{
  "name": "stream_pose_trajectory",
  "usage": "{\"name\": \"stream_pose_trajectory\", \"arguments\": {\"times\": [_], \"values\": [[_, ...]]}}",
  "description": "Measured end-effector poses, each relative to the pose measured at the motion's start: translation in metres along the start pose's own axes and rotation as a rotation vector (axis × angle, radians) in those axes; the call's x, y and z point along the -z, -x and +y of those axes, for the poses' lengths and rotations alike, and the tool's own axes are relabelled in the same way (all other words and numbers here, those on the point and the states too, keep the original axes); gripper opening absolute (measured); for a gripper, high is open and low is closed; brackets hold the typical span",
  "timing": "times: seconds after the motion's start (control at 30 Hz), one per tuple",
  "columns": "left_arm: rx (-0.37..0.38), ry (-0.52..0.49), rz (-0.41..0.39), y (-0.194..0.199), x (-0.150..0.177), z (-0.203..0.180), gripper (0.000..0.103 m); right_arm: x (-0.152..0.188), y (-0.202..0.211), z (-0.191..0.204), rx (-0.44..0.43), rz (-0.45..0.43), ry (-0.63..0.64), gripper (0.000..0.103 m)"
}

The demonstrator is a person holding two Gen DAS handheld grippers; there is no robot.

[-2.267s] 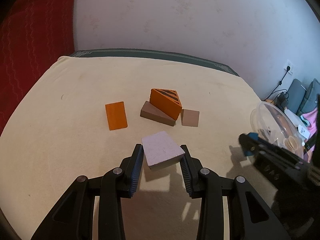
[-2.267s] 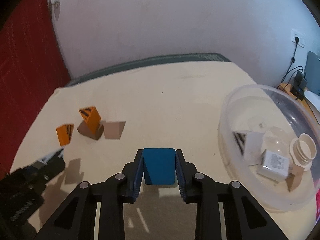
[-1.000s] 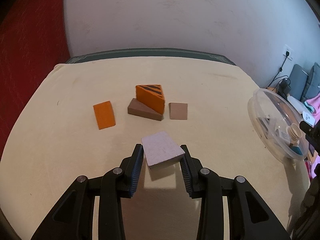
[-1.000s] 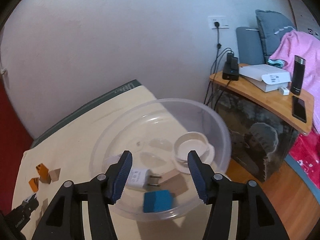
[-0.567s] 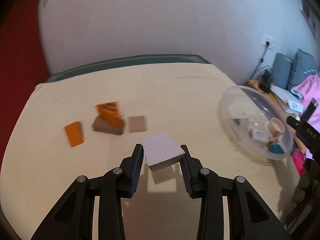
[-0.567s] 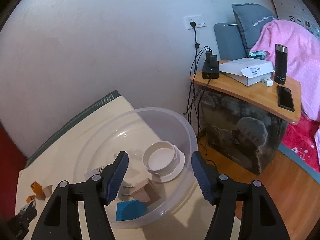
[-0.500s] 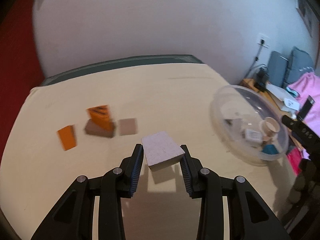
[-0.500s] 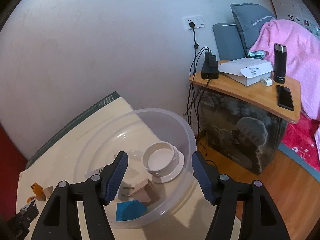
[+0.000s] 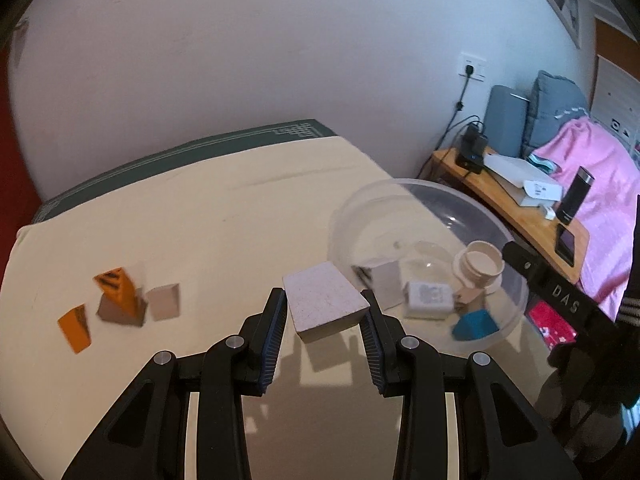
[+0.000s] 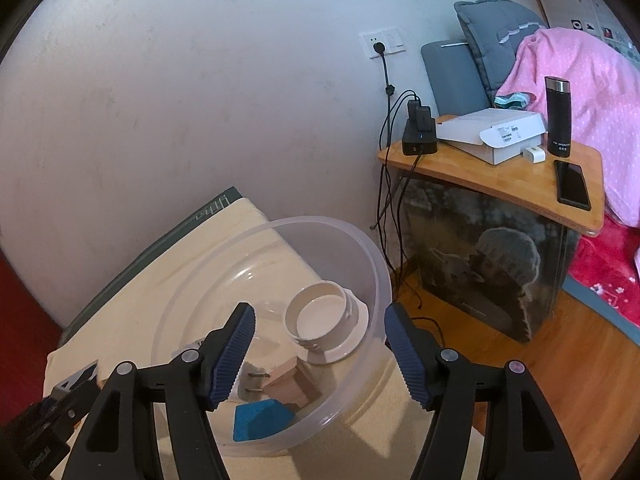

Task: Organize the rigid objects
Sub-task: 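Lower the pale block into the clear bowl and open the left gripper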

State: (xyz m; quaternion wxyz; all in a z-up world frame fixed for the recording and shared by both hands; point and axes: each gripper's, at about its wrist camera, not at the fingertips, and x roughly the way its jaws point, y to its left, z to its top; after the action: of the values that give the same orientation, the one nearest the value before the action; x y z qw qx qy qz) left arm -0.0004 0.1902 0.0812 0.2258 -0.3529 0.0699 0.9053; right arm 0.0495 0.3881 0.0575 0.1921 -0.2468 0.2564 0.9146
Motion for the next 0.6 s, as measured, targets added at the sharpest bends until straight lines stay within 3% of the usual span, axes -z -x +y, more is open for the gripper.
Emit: {"name": "stream_pose_trajectory", "arguments": {"times": [0.53, 0.6], "values": [[0.077, -0.021, 0.016, -0.029, -0.020, -0.031, 0.038, 0.000, -0.001, -0.004, -0.023, 0.010, -0.014, 0.071], [0.095, -0.024, 0.011, -0.033, -0.019, -0.032, 0.042, 0.000, -0.002, -0.005, -0.025, 0.014, -0.014, 0.071]]}}
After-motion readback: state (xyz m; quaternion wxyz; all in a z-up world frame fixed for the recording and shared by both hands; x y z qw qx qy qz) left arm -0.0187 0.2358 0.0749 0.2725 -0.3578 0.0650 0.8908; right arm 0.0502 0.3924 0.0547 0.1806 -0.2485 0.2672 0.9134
